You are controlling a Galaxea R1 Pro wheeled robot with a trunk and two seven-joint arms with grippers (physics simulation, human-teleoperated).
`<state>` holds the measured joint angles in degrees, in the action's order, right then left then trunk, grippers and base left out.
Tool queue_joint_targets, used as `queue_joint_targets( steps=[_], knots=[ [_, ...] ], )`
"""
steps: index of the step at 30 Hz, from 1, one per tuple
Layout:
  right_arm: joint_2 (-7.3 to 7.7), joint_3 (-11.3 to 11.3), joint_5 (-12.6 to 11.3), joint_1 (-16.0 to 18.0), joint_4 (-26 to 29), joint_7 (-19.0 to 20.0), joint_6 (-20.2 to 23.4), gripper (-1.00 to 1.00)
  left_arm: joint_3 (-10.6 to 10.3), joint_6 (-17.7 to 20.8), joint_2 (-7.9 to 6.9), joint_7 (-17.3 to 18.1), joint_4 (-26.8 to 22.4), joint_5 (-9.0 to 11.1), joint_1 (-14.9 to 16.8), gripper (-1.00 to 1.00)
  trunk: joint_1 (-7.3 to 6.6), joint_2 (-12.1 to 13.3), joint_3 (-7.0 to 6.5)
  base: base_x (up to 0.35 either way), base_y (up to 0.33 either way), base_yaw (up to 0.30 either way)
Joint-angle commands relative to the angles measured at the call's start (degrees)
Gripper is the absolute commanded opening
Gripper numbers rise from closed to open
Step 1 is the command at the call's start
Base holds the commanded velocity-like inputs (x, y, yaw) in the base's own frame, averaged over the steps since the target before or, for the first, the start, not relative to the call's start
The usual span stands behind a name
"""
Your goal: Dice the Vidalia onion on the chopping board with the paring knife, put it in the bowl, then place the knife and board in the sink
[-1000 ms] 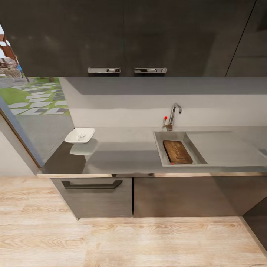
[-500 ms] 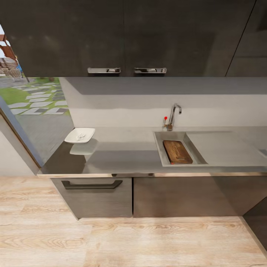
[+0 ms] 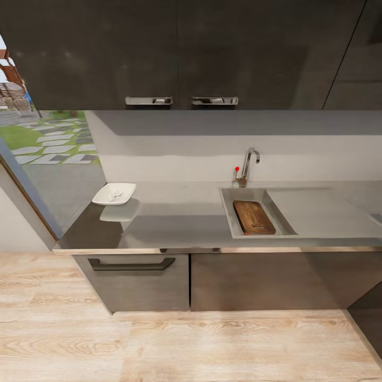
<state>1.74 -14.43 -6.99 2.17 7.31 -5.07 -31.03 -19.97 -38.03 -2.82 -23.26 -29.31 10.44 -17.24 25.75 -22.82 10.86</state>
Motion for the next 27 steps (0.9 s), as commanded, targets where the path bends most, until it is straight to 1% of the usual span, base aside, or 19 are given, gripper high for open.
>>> queue_joint_targets(
  steps=[1, 10, 12, 16, 27],
  knots=[
    [0.02, -0.51, -0.57, 0.03, -0.01, -0.16, -0.17, 1.0, -0.49, -0.12, -0.08, -0.3, -0.12, 0.55, 0.01, 1.0, 0.03, -0.11, 0.1, 0.0, 0.0, 0.0],
    [0.02, -0.51, -0.57, 0.03, -0.01, -0.14, -0.17, 1.0, -0.44, -0.12, -0.05, -0.3, 0.6, 0.55, 0.03, 1.0, 0.03, -0.11, 0.1, 0.0, 0.0, 0.0],
    [0.02, -0.51, -0.57, 0.03, -0.01, -0.16, -0.17, 1.0, -0.44, -0.12, 0.35, -0.26, 1.75, 0.52, 0.41, 1.0, 0.03, -0.11, 0.1, 0.0, 0.0, 0.0],
    [0.02, -0.51, -0.57, 0.03, -0.01, -0.15, -0.17, 1.0, -0.49, -0.28, 0.81, -0.22, 2.08, 0.4, 0.73, 1.0, 0.03, -0.11, 0.1, 0.0, 0.0, 0.0],
    [0.02, -0.51, -0.57, 0.03, -0.01, -0.15, -0.17, 1.0, -0.5, -0.54, 0.81, -0.18, 2.04, 0.3, 0.8, 1.0, 0.03, -0.11, 0.1, 0.0, 0.0, 0.0]
  ],
)
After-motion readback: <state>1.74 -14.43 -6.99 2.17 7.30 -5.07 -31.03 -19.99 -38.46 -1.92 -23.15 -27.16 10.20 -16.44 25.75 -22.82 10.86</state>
